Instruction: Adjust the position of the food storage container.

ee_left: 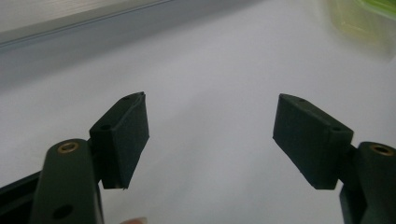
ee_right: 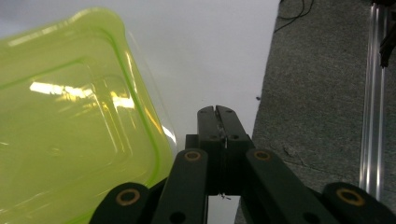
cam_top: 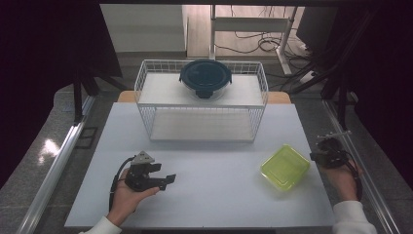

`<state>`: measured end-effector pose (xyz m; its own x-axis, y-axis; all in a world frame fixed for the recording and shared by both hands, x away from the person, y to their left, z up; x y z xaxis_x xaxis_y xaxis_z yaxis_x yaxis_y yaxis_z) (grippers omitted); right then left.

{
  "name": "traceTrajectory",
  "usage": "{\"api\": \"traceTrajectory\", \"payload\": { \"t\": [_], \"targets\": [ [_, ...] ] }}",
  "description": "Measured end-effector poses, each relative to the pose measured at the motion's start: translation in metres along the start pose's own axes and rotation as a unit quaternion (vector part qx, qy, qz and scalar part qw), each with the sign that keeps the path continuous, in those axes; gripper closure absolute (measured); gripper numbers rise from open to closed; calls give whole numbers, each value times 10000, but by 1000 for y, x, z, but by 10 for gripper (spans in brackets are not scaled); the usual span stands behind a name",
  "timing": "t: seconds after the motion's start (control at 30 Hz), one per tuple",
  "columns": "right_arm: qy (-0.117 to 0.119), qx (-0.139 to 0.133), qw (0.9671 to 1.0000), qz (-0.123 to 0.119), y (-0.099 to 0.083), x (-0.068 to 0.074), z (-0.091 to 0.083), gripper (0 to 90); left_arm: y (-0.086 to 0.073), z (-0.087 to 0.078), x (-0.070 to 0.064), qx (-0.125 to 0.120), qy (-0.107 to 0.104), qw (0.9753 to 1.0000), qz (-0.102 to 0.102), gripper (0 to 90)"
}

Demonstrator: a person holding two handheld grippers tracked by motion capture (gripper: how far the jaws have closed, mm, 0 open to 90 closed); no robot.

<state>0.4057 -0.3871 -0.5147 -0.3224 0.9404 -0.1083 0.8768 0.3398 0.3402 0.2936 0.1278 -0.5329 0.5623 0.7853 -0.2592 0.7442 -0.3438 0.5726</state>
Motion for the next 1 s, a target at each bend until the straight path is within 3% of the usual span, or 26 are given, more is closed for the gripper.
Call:
{"api": "traceTrajectory", "payload": {
  "t": [0.07, 0.13, 0.37, 0.53, 0.57, 0.7, 0.9, 1.0],
  "targets": [
    [0, 35, 10000, -46, 0, 1, 2, 887, 0, -1, 0, -13, -9, 10000, -5, 266],
    [-114, 193, 9993, -311, -1, 4, 8, 887, -1, -1, 1, -27, -6, 10000, -30, 267],
    [-192, 259, 9981, -517, -2, 9, 7, 889, -2, -3, 4, -43, -18, 10000, -72, 266],
    [-56, 322, 9977, -586, -7, 17, 4, 889, -2, -3, 4, -39, -6, 10000, -85, 266],
    [93, 342, 9978, -559, -10, 22, 3, 889, -2, -3, 4, -27, 3, 10000, -81, 267],
    [285, 374, 9976, -508, -15, 30, 1, 889, -2, -2, 5, -27, -3, 10000, -79, 267],
    [420, 424, 9973, -433, -17, 40, -1, 889, -3, -2, 5, -12, 19, 10000, -93, 267],
    [459, 452, 9966, -508, -18, 45, -1, 889, -3, -3, 6, -29, 17, 9999, -112, 267]
  ]
}}
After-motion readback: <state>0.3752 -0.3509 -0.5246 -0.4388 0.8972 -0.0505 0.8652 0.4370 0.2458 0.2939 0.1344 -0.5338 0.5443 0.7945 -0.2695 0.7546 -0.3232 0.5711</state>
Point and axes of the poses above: each handheld gripper's, and its own axes: z roughly forward along the jaws, y roughly out of its top, x roughly to its left, the point moved 7 cm from there along z, roughly forward along the jaws, and after that the axes turned 12 degrees about x, right-handed, at the moved point
